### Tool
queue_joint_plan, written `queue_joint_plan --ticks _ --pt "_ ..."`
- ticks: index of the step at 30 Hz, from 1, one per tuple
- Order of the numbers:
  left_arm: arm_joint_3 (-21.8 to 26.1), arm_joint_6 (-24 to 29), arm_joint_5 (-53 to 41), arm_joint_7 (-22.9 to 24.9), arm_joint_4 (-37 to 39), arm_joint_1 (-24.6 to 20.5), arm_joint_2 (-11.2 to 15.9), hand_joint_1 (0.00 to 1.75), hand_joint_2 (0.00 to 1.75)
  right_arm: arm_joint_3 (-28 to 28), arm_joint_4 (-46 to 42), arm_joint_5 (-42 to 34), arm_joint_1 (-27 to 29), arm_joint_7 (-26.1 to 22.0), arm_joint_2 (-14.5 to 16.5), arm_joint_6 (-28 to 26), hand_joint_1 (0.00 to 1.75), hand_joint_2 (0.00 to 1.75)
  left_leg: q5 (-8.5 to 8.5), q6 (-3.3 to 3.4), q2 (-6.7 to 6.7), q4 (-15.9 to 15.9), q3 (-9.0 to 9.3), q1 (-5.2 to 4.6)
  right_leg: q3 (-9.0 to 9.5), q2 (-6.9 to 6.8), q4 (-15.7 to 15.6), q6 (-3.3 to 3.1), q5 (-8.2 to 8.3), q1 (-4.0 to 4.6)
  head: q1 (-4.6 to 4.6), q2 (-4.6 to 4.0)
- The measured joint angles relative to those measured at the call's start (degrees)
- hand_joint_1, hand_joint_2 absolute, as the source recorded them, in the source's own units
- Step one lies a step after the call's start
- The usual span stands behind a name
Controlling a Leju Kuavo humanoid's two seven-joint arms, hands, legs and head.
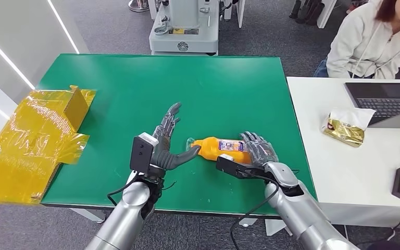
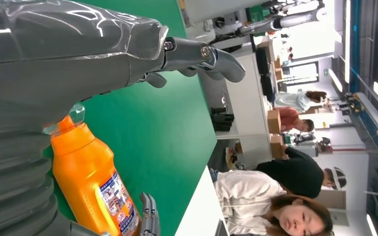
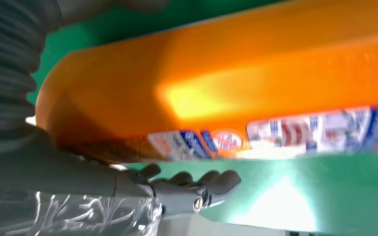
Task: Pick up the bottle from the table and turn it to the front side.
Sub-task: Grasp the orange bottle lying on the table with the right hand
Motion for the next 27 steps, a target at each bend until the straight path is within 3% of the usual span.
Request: queue_joint_plan --ticks 1,2,8,16,20,24,27 --pt "0.1 -0.1 0.0 -0.4 0.6 -0.4 0.0 0.00 1.75 0.0 0.8 1.0 -0.2 0.0 0.0 -0.3 1.73 1.75 0.00 0.00 0.00 0.0 0.01 0.00 0.02 -0.01 0.0 0.00 0.00 0.00 0.00 0.00" --pt "0.1 -0.2 -0.1 -0.7 1.2 -0.7 0.0 0.00 1.75 0.0 1.5 1.9 -0.3 0.1 0.0 -0.8 1.75 1.75 0.00 0.00 0.00 0.0 0.01 0.00 0.04 -0.01 0.0 0.00 0.00 0.00 0.00 0.00" --pt "1.3 -0.9 -0.6 -2.0 3.7 -2.2 -0.1 0.00 1.75 -0.7 5.0 4.5 -2.0 0.0 1.8 -1.5 1.75 1.75 0.01 -0.01 0.03 0.0 0.11 0.00 0.11 0.04 0.0 0.01 0.06 0.00 0.01 0.00" --pt "2.6 -1.6 -1.3 -3.1 6.4 -4.2 -0.7 0.00 1.75 -3.7 6.8 3.9 -3.0 -3.7 4.2 -0.3 1.75 1.75 0.03 -0.03 0.04 0.0 0.14 0.02 0.11 0.08 0.0 0.02 0.11 0.01 0.00 0.00" --pt "3.5 -1.3 -1.2 -3.9 7.2 -4.5 -0.8 0.00 1.75 -4.9 8.0 -0.5 -3.6 -9.0 4.6 -1.3 1.75 1.75 0.03 -0.03 0.05 0.0 0.13 0.02 0.11 0.10 0.0 0.03 0.11 0.01 0.00 0.00" --pt "4.6 -0.7 -0.9 -4.5 7.3 -4.2 -0.6 0.00 1.75 -7.3 8.1 -10.4 -3.1 -17.3 5.3 -2.9 1.75 1.75 0.03 -0.03 0.03 0.0 0.08 0.01 0.08 0.09 0.0 0.03 0.11 0.01 0.01 0.00" --pt "5.1 -0.5 -0.9 -4.8 7.3 -3.8 -0.3 0.00 1.75 -8.5 7.6 -13.3 -2.4 -19.2 5.9 -3.1 1.75 1.75 0.03 -0.03 0.00 0.0 0.02 0.01 0.02 0.04 0.0 0.03 0.10 0.01 0.00 0.00"
